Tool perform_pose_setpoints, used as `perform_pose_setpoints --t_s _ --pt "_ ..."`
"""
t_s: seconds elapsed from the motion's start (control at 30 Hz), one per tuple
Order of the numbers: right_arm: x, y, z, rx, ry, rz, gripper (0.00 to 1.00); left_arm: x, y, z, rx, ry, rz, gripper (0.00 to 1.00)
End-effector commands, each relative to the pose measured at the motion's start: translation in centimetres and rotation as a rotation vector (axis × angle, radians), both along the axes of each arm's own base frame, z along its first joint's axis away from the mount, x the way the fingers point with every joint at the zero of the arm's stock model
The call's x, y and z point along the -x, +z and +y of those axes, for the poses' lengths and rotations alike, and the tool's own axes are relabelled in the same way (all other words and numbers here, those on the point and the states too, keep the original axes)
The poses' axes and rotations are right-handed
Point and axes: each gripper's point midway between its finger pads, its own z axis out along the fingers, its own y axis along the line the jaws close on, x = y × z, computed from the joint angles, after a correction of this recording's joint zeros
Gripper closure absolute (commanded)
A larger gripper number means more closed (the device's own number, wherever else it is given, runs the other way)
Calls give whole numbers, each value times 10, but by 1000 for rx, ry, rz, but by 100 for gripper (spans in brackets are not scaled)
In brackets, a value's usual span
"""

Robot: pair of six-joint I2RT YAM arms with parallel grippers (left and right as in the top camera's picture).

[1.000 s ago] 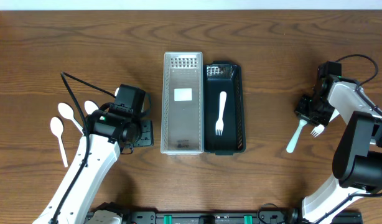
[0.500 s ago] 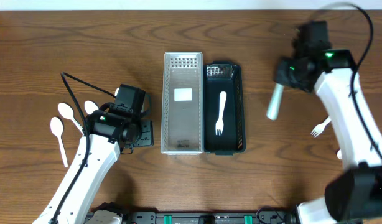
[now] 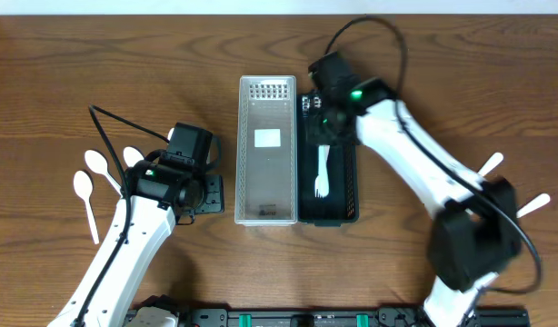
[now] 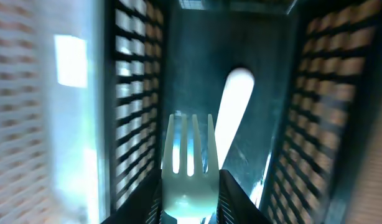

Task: Pack container
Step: 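Carry the second fork into the green basket and release it, then move the right gripper to a white spoon and grasp its handle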

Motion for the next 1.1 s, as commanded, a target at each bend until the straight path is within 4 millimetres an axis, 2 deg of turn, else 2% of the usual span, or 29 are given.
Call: perform_pose_setpoints --t_s 0.0,0.1,0.17,0.23,0.3,0.4,0.47,0.53,0.6,0.7,0.83,0.9,0.97,1.07 --pt "0 -14 -2 29 -21 20 77 -6 9 2 -6 7 -33 40" --pt "-2 -12 -2 27 -8 7 61 -7 9 2 -5 7 -37 39" --pt "-6 -3 -1 18 -2 -16 58 -6 9 2 -6 7 -35 39" --pt "-14 14 -2 11 6 -59 57 -7 9 2 -5 7 -39 39" --pt "-24 44 -12 24 -19 -121 57 -8 9 2 -4 7 -43 39" --pt "-39 102 -52 77 -129 -239 56 -7 9 2 -5 7 -38 39" --pt "-42 136 -90 98 -252 -295 53 -7 9 2 -5 7 -39 39" --pt "-39 158 -131 86 -376 -320 51 -7 9 2 -5 7 -39 39" --pt "-31 167 -175 85 -507 -304 33 -7 9 2 -5 7 -38 39" --pt "-14 161 -236 95 -658 -221 30 -7 9 2 -5 7 -38 39" --pt "8 128 -300 107 -777 -84 23 -7 9 2 -5 7 -38 39" --pt "16 107 -322 109 -806 -33 23 -7 9 2 -5 7 -38 39" --pt "28 73 -346 109 -852 38 23 -7 9 2 -5 7 -39 39" --pt "43 31 -360 75 -884 119 25 -7 9 2 -5 7 -38 39"
